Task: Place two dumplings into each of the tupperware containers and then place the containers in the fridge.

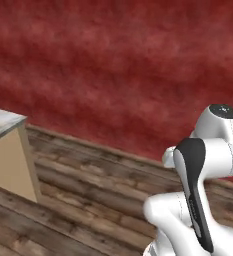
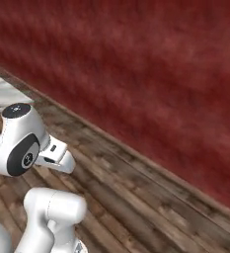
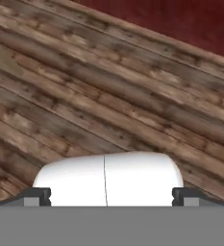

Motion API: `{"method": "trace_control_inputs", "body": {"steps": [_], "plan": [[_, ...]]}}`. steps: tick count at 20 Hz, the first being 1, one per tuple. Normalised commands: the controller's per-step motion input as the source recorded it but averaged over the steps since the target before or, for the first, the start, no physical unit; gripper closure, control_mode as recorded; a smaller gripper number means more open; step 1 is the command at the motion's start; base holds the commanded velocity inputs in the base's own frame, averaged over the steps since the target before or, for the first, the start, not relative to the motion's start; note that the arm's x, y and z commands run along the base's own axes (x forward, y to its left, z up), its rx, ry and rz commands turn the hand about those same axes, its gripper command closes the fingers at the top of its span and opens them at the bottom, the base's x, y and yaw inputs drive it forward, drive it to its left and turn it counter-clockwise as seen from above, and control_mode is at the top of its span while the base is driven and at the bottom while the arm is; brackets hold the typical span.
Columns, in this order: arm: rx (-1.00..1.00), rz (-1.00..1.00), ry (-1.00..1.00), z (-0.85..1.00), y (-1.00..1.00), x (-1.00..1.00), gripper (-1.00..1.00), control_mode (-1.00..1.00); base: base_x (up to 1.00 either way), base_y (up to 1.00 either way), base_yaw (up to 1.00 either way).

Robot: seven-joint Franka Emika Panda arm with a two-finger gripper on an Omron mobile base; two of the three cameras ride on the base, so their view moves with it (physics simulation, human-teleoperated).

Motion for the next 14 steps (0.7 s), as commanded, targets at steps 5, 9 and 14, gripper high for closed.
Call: {"method": "trace_control_inputs", "body": {"steps": [5, 9, 14], "plan": [[0.00, 0.00, 0.00, 0.00, 0.00, 0.00, -1.00, 1.00, 1.00, -0.30, 0.58], [0.00, 0.00, 0.00, 0.00, 0.00, 0.00, -1.00, 1.00, 1.00, -0.22, 0.58], [0.00, 0.00, 0.00, 0.00, 0.00, 0.00, -1.00, 1.00, 1.00, -0.30, 0.57]]}}
